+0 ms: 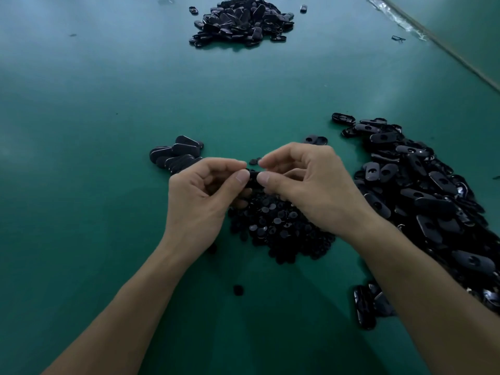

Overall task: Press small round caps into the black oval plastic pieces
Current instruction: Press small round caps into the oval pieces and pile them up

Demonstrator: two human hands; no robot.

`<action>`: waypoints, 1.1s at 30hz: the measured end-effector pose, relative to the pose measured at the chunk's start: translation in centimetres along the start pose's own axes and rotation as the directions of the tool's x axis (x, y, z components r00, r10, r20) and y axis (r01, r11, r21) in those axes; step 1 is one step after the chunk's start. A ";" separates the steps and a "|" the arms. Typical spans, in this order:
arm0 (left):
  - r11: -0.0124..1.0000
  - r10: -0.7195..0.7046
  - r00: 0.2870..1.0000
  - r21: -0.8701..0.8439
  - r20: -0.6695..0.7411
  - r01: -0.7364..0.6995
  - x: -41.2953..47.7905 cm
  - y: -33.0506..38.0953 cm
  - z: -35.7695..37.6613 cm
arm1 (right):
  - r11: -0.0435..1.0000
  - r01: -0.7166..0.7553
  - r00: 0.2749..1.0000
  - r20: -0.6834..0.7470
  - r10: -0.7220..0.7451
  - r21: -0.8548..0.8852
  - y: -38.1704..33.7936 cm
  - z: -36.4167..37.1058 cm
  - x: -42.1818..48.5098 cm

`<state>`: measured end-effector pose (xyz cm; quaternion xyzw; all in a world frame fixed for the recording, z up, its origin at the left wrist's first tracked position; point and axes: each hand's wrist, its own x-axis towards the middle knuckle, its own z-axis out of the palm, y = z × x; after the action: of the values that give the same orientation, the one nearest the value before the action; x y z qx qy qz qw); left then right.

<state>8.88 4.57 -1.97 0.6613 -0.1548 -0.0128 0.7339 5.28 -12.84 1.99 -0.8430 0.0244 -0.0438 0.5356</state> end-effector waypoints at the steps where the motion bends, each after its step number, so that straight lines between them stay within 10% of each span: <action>1: 1.000 -0.009 1.000 -0.025 -0.006 0.009 0.0 0.0 0.1 | 1.000 -0.012 1.000 0.002 0.012 -0.009 0.1 0.0 0.0; 14: 0.977 -0.097 0.993 -0.182 0.065 0.107 0.0 0.0 0.1 | 0.982 -0.048 0.998 0.050 0.040 0.180 -0.6 0.5 -0.5; 20: 0.988 -0.079 0.996 -0.131 0.044 0.085 0.0 -0.3 0.3 | 0.964 0.016 1.000 -0.010 -0.020 -0.266 -0.9 0.2 -0.6; 24: 0.992 -0.064 0.997 -0.105 0.031 0.066 0.2 -0.4 0.3 | 0.721 -0.012 0.998 0.035 0.051 -0.693 -0.6 -0.3 -0.7; 33: 0.992 -0.064 0.998 -0.108 0.010 0.064 0.3 -0.7 0.2 | 0.736 -0.052 0.998 -0.001 0.069 -0.675 -0.6 0.1 -1.2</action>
<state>9.19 4.19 -2.53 0.6250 -0.1350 -0.0469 0.7675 4.08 -12.37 2.42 -0.9788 0.0595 -0.0044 0.1958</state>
